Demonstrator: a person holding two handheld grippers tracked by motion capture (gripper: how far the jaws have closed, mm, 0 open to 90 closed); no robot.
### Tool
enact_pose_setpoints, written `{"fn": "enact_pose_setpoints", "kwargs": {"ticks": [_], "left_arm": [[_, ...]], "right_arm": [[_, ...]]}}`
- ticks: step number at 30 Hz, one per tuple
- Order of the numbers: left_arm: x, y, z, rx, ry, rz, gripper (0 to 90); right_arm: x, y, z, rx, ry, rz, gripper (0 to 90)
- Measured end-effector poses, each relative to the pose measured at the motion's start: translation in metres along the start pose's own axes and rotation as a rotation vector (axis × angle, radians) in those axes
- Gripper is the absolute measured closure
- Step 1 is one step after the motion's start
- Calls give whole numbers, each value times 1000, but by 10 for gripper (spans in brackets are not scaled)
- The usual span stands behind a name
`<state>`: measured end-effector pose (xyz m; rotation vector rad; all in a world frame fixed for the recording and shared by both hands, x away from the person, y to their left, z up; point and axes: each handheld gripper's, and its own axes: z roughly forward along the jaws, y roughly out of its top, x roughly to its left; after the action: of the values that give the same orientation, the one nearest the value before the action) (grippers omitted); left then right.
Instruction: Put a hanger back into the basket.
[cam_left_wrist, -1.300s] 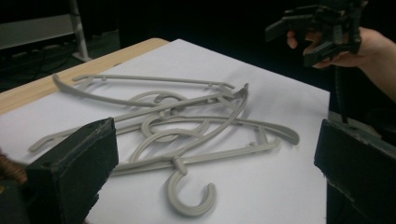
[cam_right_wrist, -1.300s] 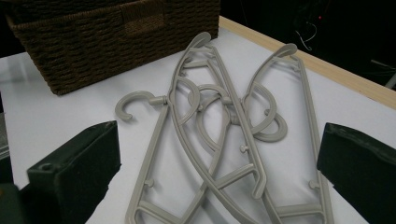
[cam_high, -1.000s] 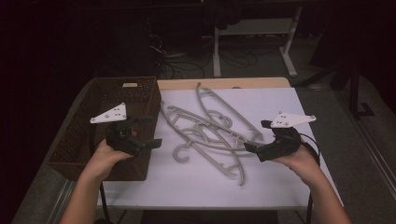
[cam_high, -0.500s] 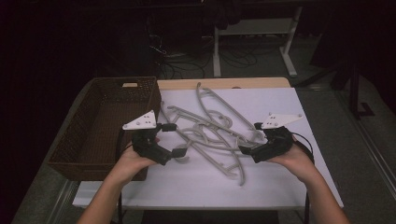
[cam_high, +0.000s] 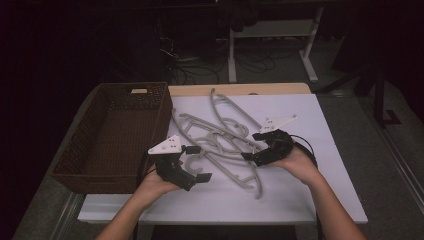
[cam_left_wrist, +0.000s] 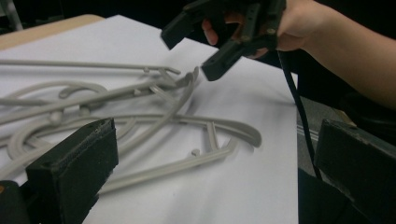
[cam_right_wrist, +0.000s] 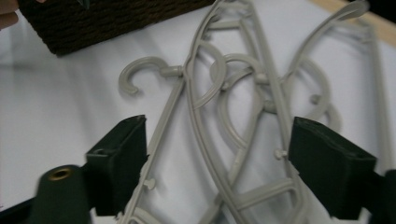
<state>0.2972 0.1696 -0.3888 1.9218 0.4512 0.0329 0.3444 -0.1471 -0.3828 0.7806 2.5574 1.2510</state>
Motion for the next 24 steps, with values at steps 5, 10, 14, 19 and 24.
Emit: {"fn": "enact_pose_setpoints", "kwargs": {"ticks": [5,10,14,19,24], "left_arm": [[2,-9,6,17,9,-5,0],[4,-14,10,25,8,-15,0],[5,-15,10,25,12,-17,0],[6,-17,11,32,11,-24,0],[6,-17,12,36,8,-23,0]], "right_arm": [[-1,1,25,47,37,-10,352],[-1,4,49,86,74,-34,475],[2,5,69,123,96,-65,538],[4,5,88,188,93,-105,596],[5,6,99,237,77,-136,648]]}}
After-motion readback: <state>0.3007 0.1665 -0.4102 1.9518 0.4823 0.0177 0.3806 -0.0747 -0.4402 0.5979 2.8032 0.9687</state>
